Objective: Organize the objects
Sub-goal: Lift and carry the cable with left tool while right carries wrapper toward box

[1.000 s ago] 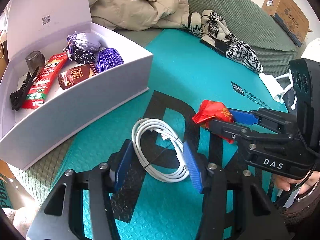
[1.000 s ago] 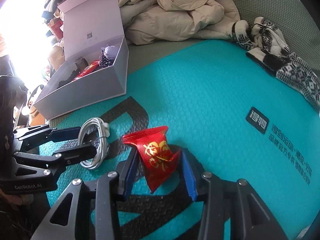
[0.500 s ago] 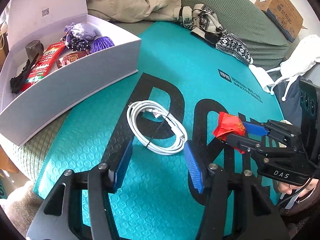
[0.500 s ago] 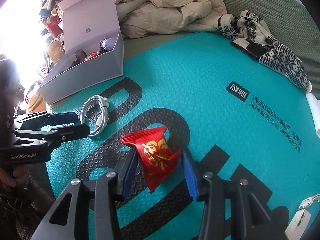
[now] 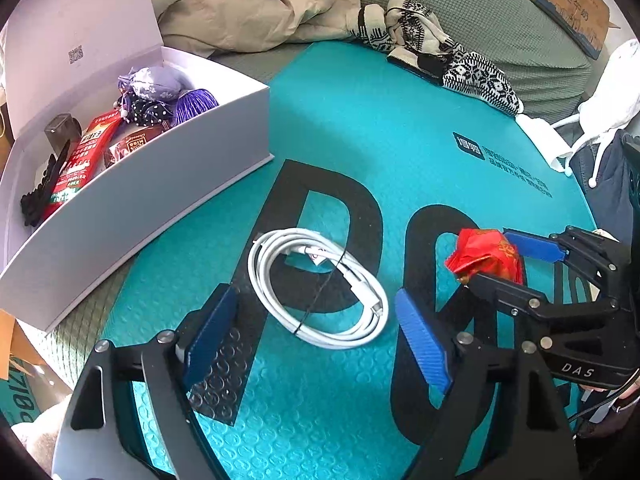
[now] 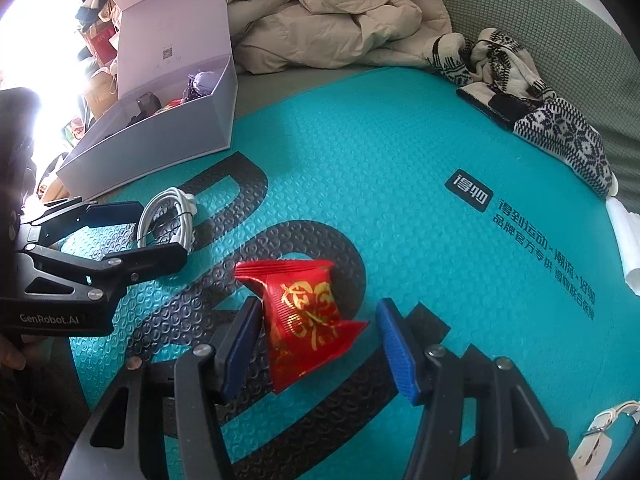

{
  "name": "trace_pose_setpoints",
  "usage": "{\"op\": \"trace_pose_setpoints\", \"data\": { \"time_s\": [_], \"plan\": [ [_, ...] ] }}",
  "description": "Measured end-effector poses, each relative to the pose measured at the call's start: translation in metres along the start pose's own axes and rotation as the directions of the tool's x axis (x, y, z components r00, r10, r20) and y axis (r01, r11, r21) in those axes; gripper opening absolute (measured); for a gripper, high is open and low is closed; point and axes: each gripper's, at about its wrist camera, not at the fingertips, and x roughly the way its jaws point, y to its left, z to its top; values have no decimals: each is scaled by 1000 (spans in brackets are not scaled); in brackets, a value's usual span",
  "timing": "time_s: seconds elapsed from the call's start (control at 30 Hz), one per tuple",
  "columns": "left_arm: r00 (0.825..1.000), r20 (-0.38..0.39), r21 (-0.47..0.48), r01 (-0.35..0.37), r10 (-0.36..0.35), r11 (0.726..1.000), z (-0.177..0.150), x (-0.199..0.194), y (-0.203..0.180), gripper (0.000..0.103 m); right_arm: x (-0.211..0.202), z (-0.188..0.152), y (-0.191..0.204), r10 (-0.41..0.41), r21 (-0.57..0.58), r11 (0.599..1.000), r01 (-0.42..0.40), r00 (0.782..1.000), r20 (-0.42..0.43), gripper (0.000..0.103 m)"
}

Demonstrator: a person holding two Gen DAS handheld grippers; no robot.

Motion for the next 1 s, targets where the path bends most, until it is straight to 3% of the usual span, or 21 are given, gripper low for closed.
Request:
{"op": "trace_pose_setpoints", "data": {
  "time_s": [0.2, 0.37, 0.43, 0.6, 1.0],
  "plan": [
    [999, 22, 1, 26, -26, 1000, 2, 2, 4, 81, -1, 0, -2, 9, 7, 1000, -9, 1000, 15, 60],
    [1000, 27, 56, -16, 15, 998, 2, 7, -5, 81, -1, -1, 0, 2, -11, 1000, -2, 1000, 15, 59],
    [998, 32, 84, -51, 49, 995, 3, 10, -10, 80, -1, -1, 0, -3, -11, 1000, 3, 1000, 15, 50],
    [996, 41, 126, -86, 81, 988, 1, 12, -19, 72, -2, -1, -1, -5, 8, 1000, 5, 1000, 20, 44],
    [1000, 16, 78, -2, 0, 997, -1, -3, -15, 69, -15, -3, -11, 11, 45, 999, -13, 999, 49, 40]
  ]
}}
